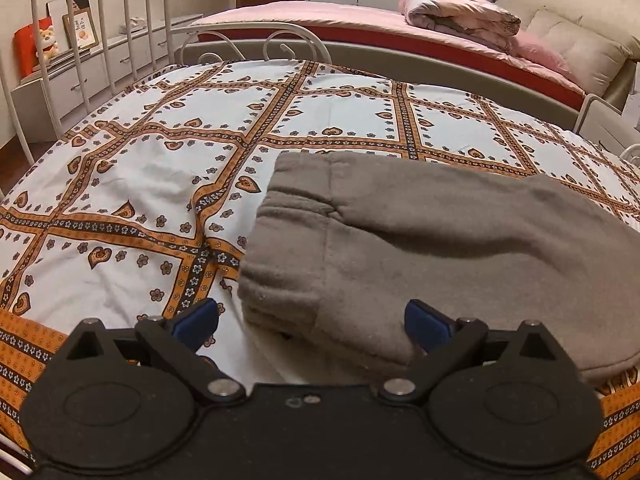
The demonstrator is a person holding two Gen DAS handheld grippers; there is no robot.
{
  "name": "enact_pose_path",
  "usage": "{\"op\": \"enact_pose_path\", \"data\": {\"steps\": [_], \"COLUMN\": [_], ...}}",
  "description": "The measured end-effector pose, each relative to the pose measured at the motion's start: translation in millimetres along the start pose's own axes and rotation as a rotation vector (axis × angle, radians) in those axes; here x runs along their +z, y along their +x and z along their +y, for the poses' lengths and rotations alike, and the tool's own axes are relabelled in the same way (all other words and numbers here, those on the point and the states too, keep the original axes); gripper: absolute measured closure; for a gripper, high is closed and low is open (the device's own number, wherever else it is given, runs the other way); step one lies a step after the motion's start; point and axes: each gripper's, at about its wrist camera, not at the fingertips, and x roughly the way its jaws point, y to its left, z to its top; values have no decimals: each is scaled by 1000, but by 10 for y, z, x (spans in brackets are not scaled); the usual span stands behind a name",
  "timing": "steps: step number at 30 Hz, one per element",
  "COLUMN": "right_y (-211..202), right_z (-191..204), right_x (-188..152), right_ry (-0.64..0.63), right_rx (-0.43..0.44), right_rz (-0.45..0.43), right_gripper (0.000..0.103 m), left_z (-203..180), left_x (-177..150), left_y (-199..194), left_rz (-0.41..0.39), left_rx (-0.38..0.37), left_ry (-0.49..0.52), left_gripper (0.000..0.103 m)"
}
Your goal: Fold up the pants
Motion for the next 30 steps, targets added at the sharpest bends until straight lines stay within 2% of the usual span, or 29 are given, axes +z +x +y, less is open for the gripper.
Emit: {"op": "enact_pose_path", "data": {"steps": [2, 6, 9, 10, 12, 17, 18, 19, 20, 21, 23, 25, 27, 30], "right_y": [-30, -226, -30, -10, -103, -521, -510, -455, -345, -257, -305, -363, -259, 113], "right_z": [49, 141, 15, -60, -89, 172, 172, 142, 51, -67, -113, 96, 338, 801], "right_x": [-60, -151, -161, -159, -117, -80, -63, -25, -2, 21, 105, 161, 230, 324], "right_ry": [-51, -119, -128, -100, -45, -221, -234, -232, -210, -164, -71, -149, -233, -385], "right_rx": [-8, 46, -58, -34, -7, -43, -60, -127, -235, -239, -168, -120, -39, 5], "right_rz": [-16, -73, 7, 7, 17, -101, -120, -125, -92, -48, -60, -121, -114, -75], "right_gripper": [98, 98, 98, 98, 97, 97, 97, 97, 99, 101, 101, 100, 100, 100], "left_z": [-10, 3, -5, -11, -19, -136, -189, -236, -288, -346, -417, -412, -339, -292], "left_x": [-10, -10, 3, 14, 39, 96, 109, 128, 136, 141, 147, 206, 289, 472], "left_y": [-7, -8, 16, 14, -56, -180, -167, -134, -82, 5, 119, 109, 130, 244], "left_rz": [-1, -4, 3, 1, -37, -136, -139, -132, -111, -70, -27, -70, -104, -103], "left_rx": [-1, 2, 14, 19, 21, 12, 1, -8, -11, -4, 28, 19, 16, 37], "left_ry": [1, -7, -5, -7, -15, 27, 44, 57, 72, 91, 129, 112, 44, 25], "left_gripper": [9, 9, 9, 9, 10, 10, 10, 9, 9, 8, 9, 9, 10, 13]}}
